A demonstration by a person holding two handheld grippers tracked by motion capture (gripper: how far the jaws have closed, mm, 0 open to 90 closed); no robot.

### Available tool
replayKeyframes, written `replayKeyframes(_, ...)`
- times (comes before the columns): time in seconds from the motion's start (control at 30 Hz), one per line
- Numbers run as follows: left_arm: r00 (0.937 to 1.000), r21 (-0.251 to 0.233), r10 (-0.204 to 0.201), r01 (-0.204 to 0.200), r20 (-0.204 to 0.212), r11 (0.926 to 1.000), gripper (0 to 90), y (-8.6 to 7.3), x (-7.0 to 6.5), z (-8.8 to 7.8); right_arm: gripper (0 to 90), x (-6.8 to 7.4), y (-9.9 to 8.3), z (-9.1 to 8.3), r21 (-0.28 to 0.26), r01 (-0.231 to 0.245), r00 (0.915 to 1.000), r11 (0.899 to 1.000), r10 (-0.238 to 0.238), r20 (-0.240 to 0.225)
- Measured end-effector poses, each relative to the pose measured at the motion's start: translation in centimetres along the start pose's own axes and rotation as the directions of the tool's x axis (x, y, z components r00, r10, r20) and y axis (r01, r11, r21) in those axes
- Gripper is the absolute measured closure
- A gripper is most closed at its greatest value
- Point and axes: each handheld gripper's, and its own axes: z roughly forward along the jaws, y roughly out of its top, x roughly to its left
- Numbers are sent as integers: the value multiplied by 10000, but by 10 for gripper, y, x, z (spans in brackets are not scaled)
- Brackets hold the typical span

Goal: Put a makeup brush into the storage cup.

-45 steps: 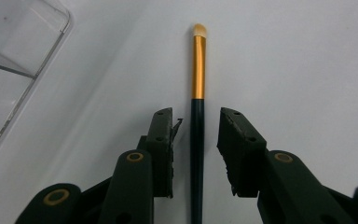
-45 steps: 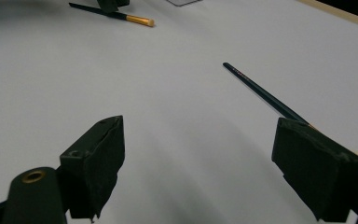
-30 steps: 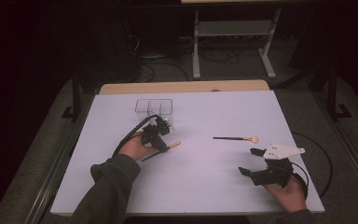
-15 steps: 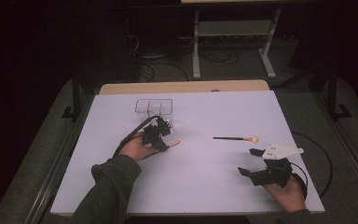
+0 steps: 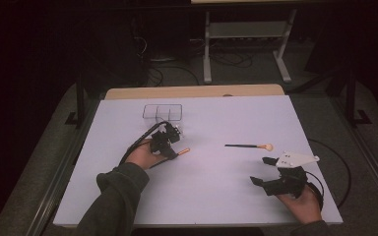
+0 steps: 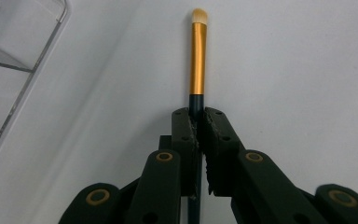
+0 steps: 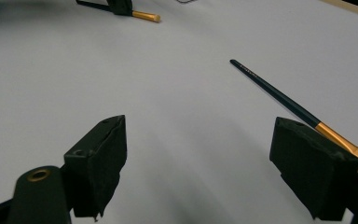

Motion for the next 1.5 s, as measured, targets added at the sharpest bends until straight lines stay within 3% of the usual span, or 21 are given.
replayKeyframes(0.13,9999,-61,-77,78,142,10000,831,-2,2,-2,185,0,0,1,68,-153,9998,9999,154,-116)
replayKeyframes(0.37,9994,-580,-156,174,309,9982,831,-5,1,-14,195,1,4,-1,-179,-254,9992,9995,248,-309)
replayKeyframes(0.57,9990,-1048,-110,155,432,9944,832,-9,-2,-27,196,1,6,2,11,-291,9987,9996,291,-411)
replayKeyframes(0.73,9982,-1724,-93,195,595,9848,832,-15,-5,-43,195,2,11,4,151,-214,9983,9997,222,-540)
replayKeyframes(1.0,9980,-2066,144,-14,615,9784,832,-22,-12,-59,193,1,20,7,375,-261,9953,9990,294,-925)
replayKeyframes(1.07,9977,-2325,312,-163,602,9725,832,-26,-15,-66,188,1,27,6,381,-245,9944,9990,283,-1018)
replayKeyframes(1.23,9975,-2488,489,-348,507,9679,832,-29,-19,-73,181,0,39,6,467,-292,9914,9985,349,-1261)
replayKeyframes(1.5,9960,-3068,582,-348,677,9511,832,-37,-27,-84,186,2,49,11,646,3,9898,9979,89,-1420)
